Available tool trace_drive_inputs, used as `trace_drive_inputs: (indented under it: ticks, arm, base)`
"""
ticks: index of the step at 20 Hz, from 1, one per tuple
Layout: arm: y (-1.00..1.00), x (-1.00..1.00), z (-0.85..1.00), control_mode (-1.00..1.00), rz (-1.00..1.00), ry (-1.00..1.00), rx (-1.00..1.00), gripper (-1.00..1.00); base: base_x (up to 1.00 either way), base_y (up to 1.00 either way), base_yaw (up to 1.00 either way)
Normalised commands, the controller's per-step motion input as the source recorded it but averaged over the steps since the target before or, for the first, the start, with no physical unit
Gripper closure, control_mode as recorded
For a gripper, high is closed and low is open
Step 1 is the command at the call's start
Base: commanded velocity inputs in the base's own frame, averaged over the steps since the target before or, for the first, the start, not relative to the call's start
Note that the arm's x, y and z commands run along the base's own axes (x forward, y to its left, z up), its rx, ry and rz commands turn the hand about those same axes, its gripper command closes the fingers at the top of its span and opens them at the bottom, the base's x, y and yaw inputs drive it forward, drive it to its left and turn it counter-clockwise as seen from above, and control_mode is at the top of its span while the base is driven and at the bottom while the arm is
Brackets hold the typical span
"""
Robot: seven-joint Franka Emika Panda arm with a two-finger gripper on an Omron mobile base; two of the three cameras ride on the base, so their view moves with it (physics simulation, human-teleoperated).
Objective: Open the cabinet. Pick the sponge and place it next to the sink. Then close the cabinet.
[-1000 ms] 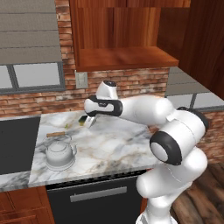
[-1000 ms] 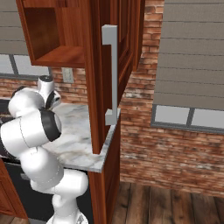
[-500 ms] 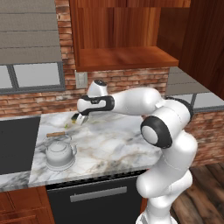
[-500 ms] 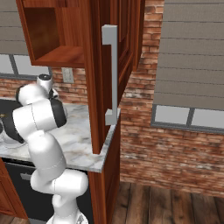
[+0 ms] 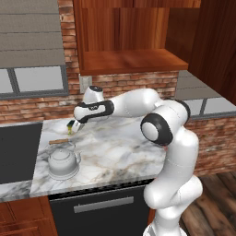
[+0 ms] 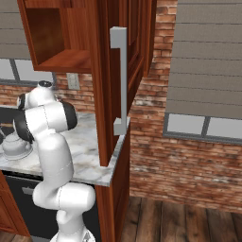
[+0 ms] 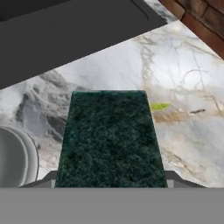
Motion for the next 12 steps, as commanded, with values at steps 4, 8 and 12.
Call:
trace_drive_inputs:
  ticks: [4,8,12]
  arm:
    - [0.34,0.22,-0.22,-1.0,0.04,0.0,0.0,1.0]
    - [0.31,0.14,-0.19,-1.0,0.04,0.0,0.0,1.0]
    - [0.29,0.13,-0.16,-1.0,0.03,0.0,0.0,1.0]
  base:
    - [0.0,0.0,0.0]
    - [0.0,0.0,0.0]
    - [0.0,0.0,0.0]
